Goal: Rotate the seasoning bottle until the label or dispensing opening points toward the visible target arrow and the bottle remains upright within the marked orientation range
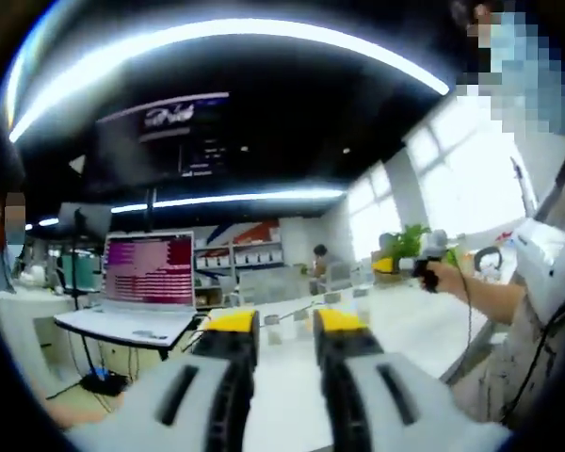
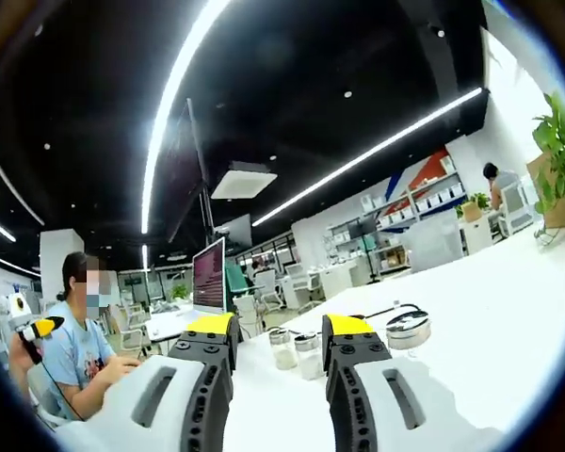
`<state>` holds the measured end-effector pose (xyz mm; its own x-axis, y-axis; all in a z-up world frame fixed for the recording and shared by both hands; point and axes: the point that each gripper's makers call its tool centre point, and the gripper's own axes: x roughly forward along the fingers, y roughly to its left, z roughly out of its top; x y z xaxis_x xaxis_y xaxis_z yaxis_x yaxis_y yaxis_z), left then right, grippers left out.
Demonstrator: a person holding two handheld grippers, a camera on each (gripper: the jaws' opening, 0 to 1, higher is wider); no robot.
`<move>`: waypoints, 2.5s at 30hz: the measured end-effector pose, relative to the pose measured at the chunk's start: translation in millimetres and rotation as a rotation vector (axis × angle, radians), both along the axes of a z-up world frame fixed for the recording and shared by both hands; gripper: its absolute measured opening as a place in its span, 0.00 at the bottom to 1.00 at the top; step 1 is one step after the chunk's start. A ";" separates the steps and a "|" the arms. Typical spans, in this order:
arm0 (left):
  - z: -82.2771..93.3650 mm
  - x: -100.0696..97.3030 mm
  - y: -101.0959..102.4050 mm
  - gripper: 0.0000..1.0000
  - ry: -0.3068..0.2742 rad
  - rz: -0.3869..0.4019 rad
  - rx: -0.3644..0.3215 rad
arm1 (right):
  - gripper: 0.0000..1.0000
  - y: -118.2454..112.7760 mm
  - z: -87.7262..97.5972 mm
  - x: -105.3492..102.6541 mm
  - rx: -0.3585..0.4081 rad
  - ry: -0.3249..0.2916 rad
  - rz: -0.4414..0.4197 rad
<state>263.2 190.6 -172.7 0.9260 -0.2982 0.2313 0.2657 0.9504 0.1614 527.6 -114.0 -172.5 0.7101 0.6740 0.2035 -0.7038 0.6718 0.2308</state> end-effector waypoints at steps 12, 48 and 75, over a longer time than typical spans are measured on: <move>12.2 -5.9 29.7 0.24 0.015 0.051 0.025 | 0.32 30.2 -33.9 58.6 -0.215 0.006 -0.073; 19.2 -45.4 78.6 0.24 -0.030 0.158 -0.019 | 0.40 39.8 -69.2 146.6 -0.326 0.132 -0.301; -48.1 27.0 93.9 0.24 0.137 0.135 -0.181 | 0.41 51.4 -76.2 169.4 -0.470 0.053 -0.391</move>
<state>290.2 284.5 -220.9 0.9810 -0.1351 0.1391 0.1423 0.9889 -0.0436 697.0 -62.6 -248.7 0.9241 0.3702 -0.0949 -0.3799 0.9166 -0.1245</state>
